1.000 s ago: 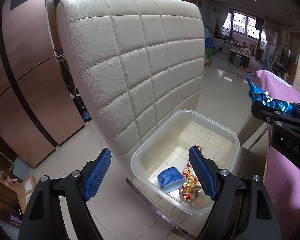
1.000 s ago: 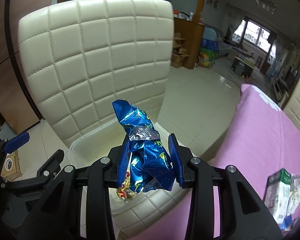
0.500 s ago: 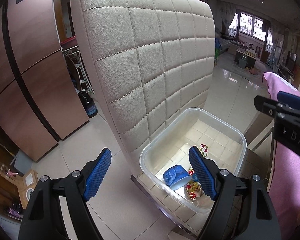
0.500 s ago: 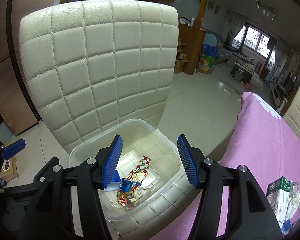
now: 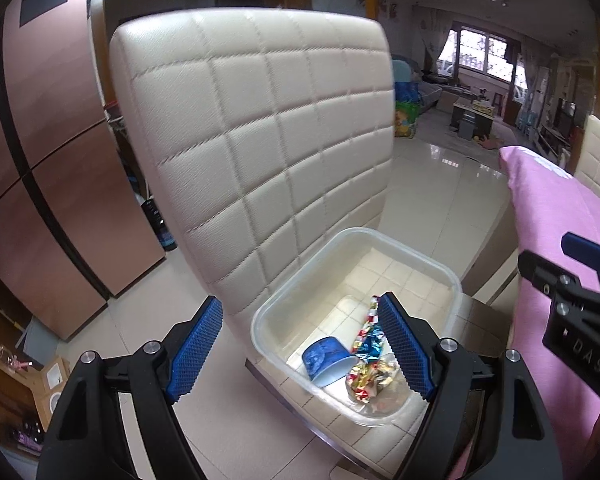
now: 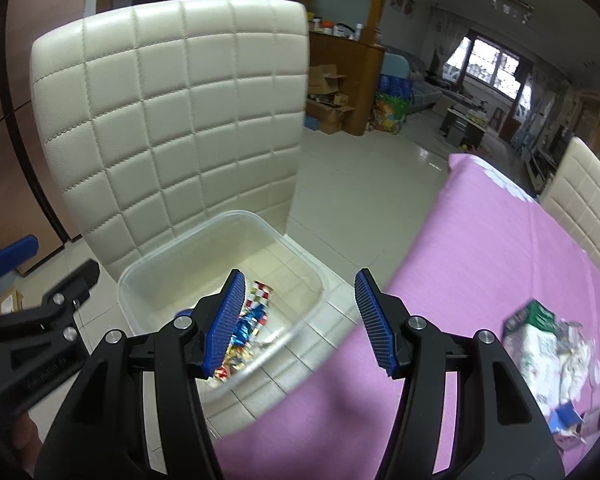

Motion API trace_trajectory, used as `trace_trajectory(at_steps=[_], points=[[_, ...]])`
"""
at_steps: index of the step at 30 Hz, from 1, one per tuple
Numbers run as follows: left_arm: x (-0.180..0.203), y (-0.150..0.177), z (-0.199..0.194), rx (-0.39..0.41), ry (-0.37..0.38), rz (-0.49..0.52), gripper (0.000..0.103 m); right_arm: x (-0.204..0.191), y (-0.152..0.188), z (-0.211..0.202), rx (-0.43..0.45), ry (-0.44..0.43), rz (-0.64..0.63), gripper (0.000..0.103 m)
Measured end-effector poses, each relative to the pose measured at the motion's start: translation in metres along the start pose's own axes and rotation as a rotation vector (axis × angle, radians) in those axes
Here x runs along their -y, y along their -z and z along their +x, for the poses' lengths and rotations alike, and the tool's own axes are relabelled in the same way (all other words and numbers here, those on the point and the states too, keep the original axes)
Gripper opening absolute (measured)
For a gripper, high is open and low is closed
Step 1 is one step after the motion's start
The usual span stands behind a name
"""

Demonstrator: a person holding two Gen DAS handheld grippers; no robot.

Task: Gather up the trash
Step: 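Move both tools back over the table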

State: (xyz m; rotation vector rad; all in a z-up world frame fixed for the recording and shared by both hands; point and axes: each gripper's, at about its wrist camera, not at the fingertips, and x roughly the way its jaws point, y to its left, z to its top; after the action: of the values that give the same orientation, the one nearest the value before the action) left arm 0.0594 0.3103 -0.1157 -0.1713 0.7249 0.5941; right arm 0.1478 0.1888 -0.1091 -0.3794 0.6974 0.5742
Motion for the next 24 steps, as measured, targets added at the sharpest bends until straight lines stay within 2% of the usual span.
trace_trajectory(at_steps=[11, 24], points=[[0.056, -0.005, -0.035, 0.046, 0.088, 0.072, 0.078, 0.057, 0.031, -0.042, 0.018, 0.072, 0.087, 0.059], [0.163, 0.006, -0.069, 0.062, 0.224, 0.225, 0.078, 0.15, 0.088, -0.088, 0.016, 0.2, 0.232, 0.059]])
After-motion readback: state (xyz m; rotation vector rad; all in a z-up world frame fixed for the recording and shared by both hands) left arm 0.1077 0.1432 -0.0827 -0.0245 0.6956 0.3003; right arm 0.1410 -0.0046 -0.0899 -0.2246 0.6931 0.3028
